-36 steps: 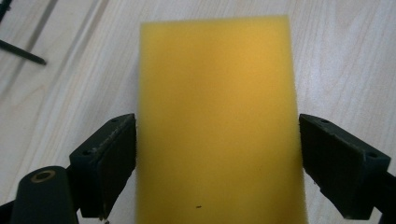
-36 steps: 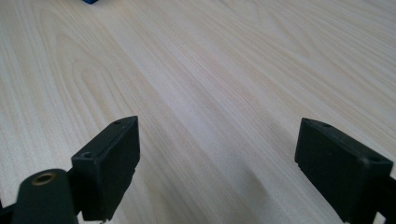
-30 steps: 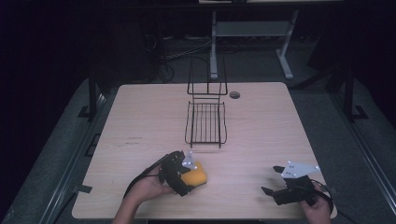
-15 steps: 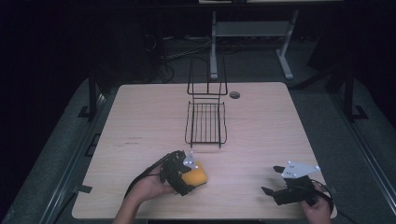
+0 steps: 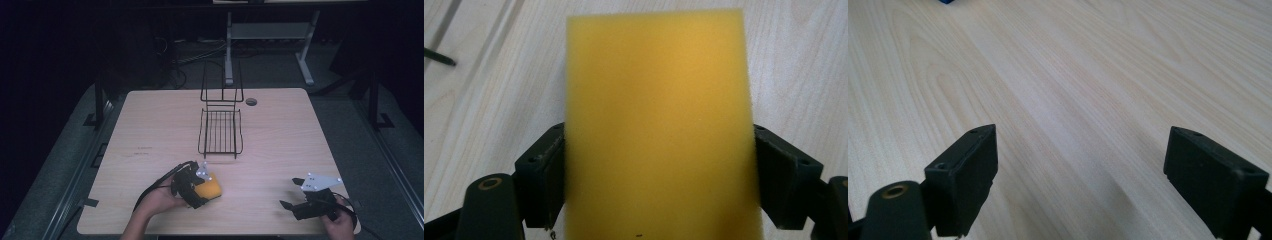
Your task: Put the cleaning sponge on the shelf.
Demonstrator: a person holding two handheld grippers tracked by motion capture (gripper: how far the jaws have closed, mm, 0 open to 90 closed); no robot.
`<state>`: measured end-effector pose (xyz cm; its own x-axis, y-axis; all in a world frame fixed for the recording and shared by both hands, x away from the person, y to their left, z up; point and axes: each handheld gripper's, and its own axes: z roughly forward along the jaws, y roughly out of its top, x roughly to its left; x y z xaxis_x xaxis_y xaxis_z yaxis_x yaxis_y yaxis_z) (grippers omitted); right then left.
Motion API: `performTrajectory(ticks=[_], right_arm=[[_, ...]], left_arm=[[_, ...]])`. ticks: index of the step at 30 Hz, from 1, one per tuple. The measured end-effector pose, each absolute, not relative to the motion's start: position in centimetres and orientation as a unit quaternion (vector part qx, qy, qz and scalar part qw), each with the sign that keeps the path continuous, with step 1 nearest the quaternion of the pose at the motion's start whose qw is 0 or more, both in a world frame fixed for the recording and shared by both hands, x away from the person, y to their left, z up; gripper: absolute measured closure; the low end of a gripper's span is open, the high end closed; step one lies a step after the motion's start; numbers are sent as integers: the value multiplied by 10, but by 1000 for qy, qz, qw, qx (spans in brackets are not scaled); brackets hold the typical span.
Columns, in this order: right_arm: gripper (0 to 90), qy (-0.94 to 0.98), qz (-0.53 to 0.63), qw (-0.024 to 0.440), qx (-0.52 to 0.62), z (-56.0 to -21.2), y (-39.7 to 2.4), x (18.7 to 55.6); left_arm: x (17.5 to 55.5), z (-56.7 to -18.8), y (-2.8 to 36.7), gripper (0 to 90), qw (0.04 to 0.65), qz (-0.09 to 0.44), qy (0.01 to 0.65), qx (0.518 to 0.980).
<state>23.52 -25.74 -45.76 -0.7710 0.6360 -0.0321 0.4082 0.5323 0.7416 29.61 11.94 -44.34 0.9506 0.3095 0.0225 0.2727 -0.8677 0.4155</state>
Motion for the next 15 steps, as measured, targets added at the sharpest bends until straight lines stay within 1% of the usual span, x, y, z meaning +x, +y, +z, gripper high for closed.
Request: performTrajectory(ticks=[10, 15], right_arm=[[138, 861, 377, 150, 305, -458, -257, 235], [138, 862, 376, 150, 305, -458, -258, 235]], left_arm=[[297, -442, 119, 216, 204, 43, 147, 967], [298, -435, 117, 217, 202, 50, 140, 968]])
